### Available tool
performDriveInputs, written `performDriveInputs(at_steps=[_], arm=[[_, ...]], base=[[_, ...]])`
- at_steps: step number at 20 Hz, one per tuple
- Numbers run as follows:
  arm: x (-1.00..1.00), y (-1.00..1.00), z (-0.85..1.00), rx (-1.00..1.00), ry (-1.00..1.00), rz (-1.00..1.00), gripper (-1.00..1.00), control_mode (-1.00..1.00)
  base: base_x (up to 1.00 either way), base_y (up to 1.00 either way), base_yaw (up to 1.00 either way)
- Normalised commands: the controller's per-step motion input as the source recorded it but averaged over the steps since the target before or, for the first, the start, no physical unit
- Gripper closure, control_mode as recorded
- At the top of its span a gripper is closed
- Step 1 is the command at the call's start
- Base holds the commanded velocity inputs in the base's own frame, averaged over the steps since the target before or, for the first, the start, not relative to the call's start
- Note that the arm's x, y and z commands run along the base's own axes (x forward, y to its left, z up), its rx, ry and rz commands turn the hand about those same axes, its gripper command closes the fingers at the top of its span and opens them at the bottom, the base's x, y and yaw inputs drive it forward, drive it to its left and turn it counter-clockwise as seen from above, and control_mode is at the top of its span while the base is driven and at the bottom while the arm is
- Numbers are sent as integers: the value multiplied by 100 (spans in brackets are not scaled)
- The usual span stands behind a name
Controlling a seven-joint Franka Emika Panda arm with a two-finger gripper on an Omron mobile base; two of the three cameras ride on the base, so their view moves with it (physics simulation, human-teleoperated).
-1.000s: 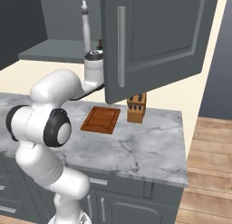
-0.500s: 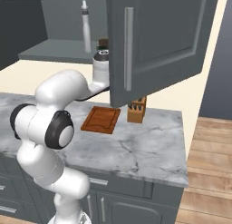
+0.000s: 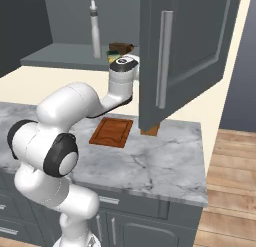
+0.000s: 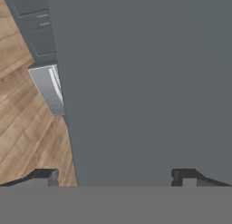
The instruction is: Pick the sponge and spray from the cabinet and place them on the counter.
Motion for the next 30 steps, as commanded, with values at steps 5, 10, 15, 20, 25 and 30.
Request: performDriveInputs(at_steps=[5, 10, 15, 20, 25, 30], arm=[[0, -51, 0, 3, -5, 26, -100, -100], [8, -48, 0, 3, -6, 26, -100, -100], [17, -46, 0, 6, -7, 26, -100, -100], [23, -43, 0, 7, -7, 25, -100, -100], [26, -42, 0, 10, -7, 24, -100, -100], [26, -32, 0, 12, -9, 26, -100, -100]], base=[[0, 0, 0], [0, 0, 0], [0, 0, 0], [0, 0, 0], [0, 0, 0], [0, 0, 0]])
